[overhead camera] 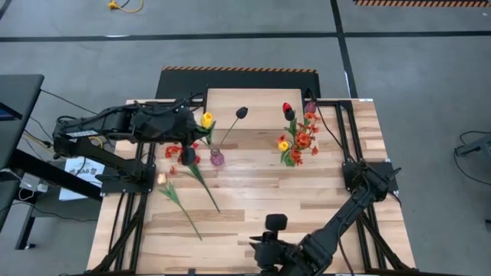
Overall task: Pick and place flowers into a vace then onto a shelf
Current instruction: Put the yellow tulip into the purple vase, then put the light orange tulip into the purple vase
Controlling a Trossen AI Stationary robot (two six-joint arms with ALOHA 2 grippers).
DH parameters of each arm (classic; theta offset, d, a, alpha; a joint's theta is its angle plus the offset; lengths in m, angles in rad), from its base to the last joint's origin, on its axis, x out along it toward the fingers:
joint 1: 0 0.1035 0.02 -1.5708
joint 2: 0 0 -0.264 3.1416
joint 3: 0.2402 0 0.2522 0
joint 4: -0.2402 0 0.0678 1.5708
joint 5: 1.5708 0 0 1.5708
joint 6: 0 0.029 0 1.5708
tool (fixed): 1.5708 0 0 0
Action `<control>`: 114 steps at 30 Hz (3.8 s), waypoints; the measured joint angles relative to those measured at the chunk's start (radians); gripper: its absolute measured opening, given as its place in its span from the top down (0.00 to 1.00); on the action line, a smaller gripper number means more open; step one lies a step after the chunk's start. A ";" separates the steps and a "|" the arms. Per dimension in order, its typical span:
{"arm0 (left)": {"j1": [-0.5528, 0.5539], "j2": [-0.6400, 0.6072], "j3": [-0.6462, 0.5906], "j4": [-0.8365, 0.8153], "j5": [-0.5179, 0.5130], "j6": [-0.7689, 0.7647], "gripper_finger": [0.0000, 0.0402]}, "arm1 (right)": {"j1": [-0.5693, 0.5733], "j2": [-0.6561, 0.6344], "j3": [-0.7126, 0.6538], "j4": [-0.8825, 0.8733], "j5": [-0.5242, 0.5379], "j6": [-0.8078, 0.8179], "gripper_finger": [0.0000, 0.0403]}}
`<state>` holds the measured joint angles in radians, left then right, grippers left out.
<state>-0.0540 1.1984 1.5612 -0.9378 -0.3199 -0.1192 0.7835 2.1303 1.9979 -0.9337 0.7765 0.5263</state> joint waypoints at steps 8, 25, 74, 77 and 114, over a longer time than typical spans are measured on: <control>0.031 0.000 -0.002 -0.025 -0.003 -0.004 1.00 | 0.001 -0.001 -0.034 0.000 0.019 0.035 0.84; 0.064 0.062 -0.013 -0.032 -0.008 0.015 1.00 | 0.000 -0.001 -0.039 0.006 0.019 0.043 0.84; 0.098 0.064 -0.012 -0.070 0.079 -0.027 0.58 | 0.000 -0.001 -0.038 0.006 0.010 0.043 0.84; 0.098 0.057 -0.012 -0.057 0.079 -0.027 0.58 | -0.001 -0.001 -0.038 0.006 0.010 0.043 0.84; -0.694 -0.622 -0.859 0.541 -0.173 -0.334 0.58 | -0.038 0.066 -0.042 -0.054 0.324 0.409 0.84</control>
<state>-0.7483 0.5769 0.7026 -0.3964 -0.4927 -0.4534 0.7456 2.1963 1.9556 -0.9872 1.1010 0.9348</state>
